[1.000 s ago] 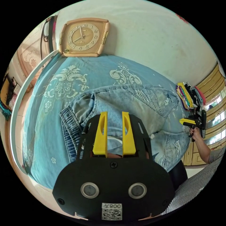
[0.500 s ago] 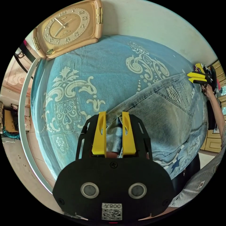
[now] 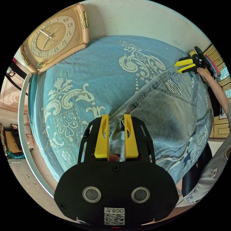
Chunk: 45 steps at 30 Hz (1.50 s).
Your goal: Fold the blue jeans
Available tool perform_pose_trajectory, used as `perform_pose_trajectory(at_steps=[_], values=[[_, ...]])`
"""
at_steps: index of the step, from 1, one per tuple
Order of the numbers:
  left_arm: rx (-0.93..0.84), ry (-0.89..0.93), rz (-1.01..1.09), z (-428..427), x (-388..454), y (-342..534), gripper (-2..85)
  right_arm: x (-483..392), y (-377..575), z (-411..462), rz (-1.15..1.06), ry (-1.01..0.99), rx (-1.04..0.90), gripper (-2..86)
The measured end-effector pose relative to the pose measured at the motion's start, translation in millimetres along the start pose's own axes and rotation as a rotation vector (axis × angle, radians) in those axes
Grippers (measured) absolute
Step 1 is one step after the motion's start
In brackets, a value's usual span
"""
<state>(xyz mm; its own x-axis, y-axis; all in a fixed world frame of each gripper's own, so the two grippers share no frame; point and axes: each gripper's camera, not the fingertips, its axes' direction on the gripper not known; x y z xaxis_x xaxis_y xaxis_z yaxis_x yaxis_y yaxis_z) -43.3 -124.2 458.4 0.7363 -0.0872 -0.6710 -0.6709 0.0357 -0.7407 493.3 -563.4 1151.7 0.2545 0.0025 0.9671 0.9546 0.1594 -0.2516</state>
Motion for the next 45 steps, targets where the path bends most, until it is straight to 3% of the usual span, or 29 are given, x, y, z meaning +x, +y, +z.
perform_pose_trajectory(at_steps=[10,21,32,45], values=[[-0.069,-0.113,-0.001,-6.4,69.3,-22.7,1.4,-29.1,1.4,-4.2,0.075,-0.049,-0.017,2.6],[0.047,-0.184,-0.019,-89.3,146.9,7.0,0.7,-104.7,40.8,-49.3,0.135,-0.003,0.076,1.0],[0.117,-0.181,0.0,-186.4,240.8,92.6,0.6,-230.1,105.5,-96.3,0.213,0.054,0.146,0.7],[0.116,-0.117,-0.063,-238.6,320.1,238.8,0.7,-403.1,163.5,-101.7,0.223,0.098,0.125,0.8]])
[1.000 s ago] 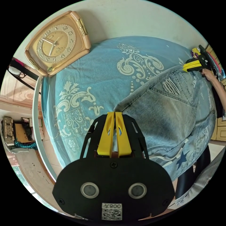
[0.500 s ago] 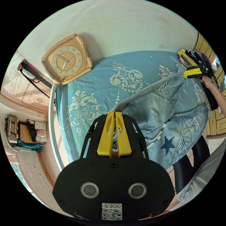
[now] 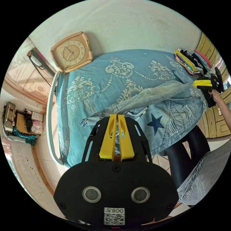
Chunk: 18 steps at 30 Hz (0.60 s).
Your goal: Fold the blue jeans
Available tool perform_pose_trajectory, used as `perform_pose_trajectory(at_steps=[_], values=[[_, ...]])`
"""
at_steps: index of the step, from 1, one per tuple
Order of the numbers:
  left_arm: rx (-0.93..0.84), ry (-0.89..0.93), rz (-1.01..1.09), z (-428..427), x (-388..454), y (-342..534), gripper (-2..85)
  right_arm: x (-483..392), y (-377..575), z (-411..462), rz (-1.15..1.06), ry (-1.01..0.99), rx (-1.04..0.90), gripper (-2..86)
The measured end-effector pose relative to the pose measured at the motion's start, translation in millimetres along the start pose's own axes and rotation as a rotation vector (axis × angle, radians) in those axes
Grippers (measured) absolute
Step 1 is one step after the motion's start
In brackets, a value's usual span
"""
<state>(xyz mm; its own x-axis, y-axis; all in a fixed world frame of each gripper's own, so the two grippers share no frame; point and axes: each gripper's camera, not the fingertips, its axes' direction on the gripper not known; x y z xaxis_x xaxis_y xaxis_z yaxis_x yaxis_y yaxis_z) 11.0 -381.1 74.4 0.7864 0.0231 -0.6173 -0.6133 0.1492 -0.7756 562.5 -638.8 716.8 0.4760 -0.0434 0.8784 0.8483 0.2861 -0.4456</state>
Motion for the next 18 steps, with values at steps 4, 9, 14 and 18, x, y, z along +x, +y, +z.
perform_pose_trajectory(at_steps=[4,9,14,18], values=[[-0.018,0.018,-0.022,-11.4,14.9,47.9,0.7,-43.1,20.4,8.3,-0.01,0.002,-0.042,0.8],[-0.037,0.044,-0.055,-21.8,25.1,98.2,0.6,-79.8,41.8,20.2,0.006,-0.03,-0.07,0.7],[-0.001,0.074,-0.087,-47.0,30.6,146.8,0.6,-110.4,58.6,28.9,0.006,-0.034,-0.099,0.8],[0.028,0.103,-0.115,-62.3,29.6,181.3,0.6,-131.7,73.1,32.1,0.018,-0.045,-0.093,0.8]])
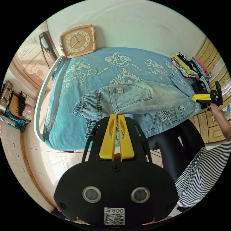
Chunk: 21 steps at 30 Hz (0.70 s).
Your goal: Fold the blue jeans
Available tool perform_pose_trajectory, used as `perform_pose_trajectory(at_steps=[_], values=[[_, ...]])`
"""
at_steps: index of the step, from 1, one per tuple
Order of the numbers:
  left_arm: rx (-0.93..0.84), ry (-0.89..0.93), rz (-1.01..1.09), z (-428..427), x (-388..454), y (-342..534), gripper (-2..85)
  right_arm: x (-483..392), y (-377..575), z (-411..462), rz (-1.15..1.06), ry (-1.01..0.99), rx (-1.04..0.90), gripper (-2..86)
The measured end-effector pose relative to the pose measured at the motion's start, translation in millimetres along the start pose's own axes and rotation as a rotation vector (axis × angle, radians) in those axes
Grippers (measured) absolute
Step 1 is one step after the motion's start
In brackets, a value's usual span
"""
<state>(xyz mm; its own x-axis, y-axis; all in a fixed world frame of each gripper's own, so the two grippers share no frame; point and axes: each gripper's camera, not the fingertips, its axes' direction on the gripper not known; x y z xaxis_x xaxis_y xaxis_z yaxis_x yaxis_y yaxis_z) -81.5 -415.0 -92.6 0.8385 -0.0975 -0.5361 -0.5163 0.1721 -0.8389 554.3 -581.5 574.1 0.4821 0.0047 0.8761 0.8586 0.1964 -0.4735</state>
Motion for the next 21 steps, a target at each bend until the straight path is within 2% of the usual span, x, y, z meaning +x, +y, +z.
perform_pose_trajectory(at_steps=[9,21], values=[[0.001,0.071,-0.103,-8.9,-13.4,89.8,0.5,-48.7,17.1,38.2,-0.028,0.022,-0.072,0.9],[0.038,0.094,-0.132,-25.6,-24.4,173.4,0.5,-55.9,36.3,71.4,0.033,-0.004,-0.086,0.9]])
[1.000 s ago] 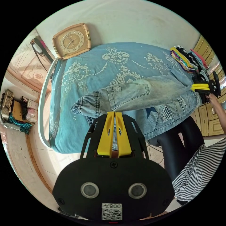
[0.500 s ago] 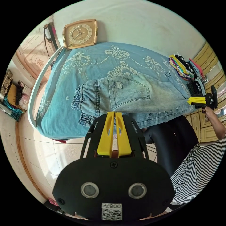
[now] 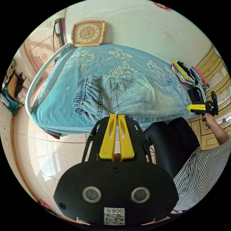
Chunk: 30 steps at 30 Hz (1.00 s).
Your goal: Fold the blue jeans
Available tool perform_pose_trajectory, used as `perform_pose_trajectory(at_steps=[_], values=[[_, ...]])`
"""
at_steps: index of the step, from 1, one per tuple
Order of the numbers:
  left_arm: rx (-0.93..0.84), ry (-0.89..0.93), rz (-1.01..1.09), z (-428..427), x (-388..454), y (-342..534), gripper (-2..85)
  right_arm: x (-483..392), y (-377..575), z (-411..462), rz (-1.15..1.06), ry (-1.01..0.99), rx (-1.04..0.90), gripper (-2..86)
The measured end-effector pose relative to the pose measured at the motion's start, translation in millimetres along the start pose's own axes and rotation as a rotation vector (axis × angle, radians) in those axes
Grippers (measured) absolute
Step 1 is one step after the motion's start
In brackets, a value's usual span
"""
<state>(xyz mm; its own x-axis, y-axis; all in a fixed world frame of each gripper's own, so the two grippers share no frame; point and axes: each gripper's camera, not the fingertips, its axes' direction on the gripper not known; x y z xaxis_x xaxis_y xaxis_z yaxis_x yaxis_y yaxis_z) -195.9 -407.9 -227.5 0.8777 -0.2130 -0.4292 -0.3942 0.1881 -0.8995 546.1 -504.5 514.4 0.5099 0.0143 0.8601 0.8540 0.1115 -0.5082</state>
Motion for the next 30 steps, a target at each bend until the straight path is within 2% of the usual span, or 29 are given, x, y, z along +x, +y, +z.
perform_pose_trajectory(at_steps=[9,30], values=[[0.006,-0.021,0.0,2.7,-21.0,36.5,0.5,10.4,3.5,22.6,0.027,-0.005,0.005,1.0],[-0.135,-0.088,-0.013,97.4,-96.3,81.5,0.8,66.4,4.9,122.6,0.005,0.013,-0.122,1.8]])
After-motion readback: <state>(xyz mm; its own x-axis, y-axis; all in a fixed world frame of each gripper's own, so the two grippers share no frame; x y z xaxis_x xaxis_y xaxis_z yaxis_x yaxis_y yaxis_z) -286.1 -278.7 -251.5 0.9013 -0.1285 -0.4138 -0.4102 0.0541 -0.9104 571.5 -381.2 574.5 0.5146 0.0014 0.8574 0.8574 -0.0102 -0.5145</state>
